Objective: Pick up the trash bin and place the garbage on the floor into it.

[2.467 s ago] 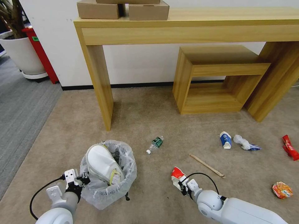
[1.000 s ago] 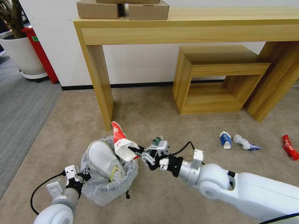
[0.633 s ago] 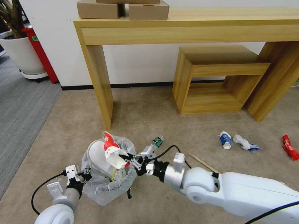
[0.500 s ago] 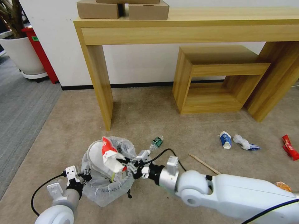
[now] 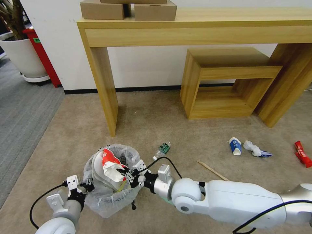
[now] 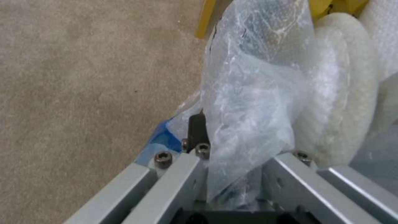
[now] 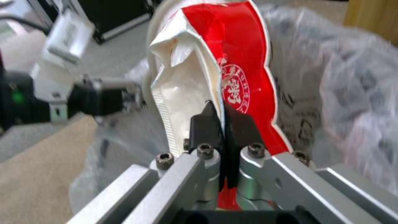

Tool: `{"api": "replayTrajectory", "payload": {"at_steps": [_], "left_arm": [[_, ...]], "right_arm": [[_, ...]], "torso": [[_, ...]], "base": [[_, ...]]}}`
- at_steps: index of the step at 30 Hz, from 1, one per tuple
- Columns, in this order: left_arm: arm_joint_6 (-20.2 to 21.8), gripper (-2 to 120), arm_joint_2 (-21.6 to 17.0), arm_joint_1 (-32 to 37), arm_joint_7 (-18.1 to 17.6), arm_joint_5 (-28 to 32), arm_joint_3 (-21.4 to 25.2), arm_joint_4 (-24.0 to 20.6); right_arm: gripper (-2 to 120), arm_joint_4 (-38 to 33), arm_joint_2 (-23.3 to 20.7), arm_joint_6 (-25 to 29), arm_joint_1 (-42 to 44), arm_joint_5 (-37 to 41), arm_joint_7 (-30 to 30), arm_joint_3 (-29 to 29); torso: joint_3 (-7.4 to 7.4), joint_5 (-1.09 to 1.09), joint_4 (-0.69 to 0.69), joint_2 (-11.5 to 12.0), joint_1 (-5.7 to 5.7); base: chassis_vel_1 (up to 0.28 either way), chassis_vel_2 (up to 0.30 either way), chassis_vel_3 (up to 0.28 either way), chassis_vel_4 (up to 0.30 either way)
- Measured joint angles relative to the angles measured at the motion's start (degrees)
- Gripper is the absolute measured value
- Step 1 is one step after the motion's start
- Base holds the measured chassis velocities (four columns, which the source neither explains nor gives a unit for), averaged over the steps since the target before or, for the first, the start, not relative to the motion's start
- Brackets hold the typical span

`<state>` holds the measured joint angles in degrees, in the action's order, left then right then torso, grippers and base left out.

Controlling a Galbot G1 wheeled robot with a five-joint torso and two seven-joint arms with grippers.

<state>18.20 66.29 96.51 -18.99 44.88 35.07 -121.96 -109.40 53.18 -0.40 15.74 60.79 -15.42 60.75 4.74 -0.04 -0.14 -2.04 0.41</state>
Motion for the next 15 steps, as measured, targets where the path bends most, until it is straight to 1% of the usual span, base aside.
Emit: {"api": "replayTrajectory", "payload": {"at_steps": [5,11,12,13,15], "left_arm": [[-0.01,1,0.17,-0.48,-0.02,0.04,-0.37,0.32],[-0.01,1,0.37,-0.65,-0.02,-0.09,-0.67,0.76],[-0.01,1,0.36,-0.7,-0.02,-0.11,-0.68,0.85],[-0.01,1,0.36,-0.7,-0.02,-0.11,-0.68,0.85],[-0.01,1,0.32,-0.74,-0.02,-0.11,-0.69,1.01]], "right_arm": [[0,-0.27,0.0,-2.55,-0.02,-0.04,-2.37,0.49],[0,-0.73,0.0,-3.01,-0.04,-0.36,-3.04,0.77],[5,-0.89,-0.05,-2.82,-0.08,-0.48,-2.94,0.74],[5,-0.89,-0.05,-2.82,-0.08,-0.48,-2.94,0.74],[14,-1.3,-0.3,-2.42,-0.17,-0.66,-2.65,0.57]], "torso": [[0.0,0.0,-0.01,0.0,0.0],[0.0,0.01,-0.01,0.0,0.0],[0.0,0.01,-0.01,0.0,0.0],[0.0,0.01,-0.01,0.0,0.0],[0.0,0.01,0.0,0.0,0.0]], "base": [[0.0,0.0,0.0,0.0],[0.0,0.0,0.0,0.0],[0.0,0.0,0.0,0.0],[0.0,0.0,0.0,0.0],[0.0,0.0,0.0,0.0]]}}
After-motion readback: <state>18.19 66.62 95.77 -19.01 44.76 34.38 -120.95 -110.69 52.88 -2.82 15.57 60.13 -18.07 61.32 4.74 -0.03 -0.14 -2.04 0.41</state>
